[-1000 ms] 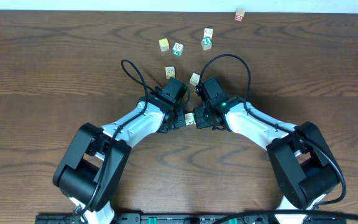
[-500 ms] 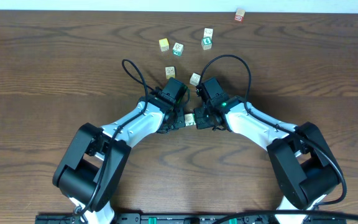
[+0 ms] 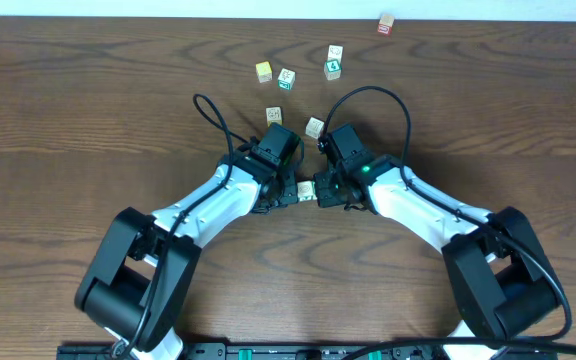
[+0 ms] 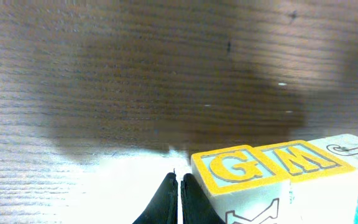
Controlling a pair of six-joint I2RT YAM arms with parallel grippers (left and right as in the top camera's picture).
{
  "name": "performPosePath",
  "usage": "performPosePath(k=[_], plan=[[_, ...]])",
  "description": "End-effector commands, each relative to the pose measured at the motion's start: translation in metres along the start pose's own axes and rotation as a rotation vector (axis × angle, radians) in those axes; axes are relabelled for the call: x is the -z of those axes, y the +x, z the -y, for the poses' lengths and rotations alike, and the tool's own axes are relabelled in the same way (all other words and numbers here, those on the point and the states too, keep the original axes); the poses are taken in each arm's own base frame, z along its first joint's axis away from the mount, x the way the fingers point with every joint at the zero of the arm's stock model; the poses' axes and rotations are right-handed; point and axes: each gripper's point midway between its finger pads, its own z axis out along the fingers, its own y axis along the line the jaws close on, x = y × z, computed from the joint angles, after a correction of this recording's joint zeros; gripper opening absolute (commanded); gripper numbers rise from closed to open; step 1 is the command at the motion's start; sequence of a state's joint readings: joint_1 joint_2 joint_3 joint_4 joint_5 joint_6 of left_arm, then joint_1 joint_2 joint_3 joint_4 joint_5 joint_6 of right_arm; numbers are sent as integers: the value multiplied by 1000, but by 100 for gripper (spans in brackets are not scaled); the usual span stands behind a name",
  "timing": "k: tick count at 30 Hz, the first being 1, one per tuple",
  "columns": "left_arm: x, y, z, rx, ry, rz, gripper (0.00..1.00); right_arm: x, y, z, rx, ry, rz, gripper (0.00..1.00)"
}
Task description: Lift 3 blocks
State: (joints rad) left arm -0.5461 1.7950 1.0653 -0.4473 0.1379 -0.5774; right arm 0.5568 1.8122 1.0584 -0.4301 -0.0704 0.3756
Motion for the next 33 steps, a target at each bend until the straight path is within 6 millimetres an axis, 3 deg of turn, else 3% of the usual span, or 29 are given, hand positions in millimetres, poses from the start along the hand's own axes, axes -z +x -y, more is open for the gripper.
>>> performPosePath(k=[1, 12, 21, 33], plan=[[23, 7, 55, -83, 214, -20, 7, 16, 9, -65, 67, -261, -40, 1], [29, 7, 63, -97, 234, -15, 7, 26, 8, -66, 69, -264, -30, 1], [54, -1, 71, -109, 277, 43, 8, 45, -2, -69, 77, -268, 25, 1], [72, -4, 77, -118, 308, 81, 7, 65, -6, -72, 84, -282, 61, 1]])
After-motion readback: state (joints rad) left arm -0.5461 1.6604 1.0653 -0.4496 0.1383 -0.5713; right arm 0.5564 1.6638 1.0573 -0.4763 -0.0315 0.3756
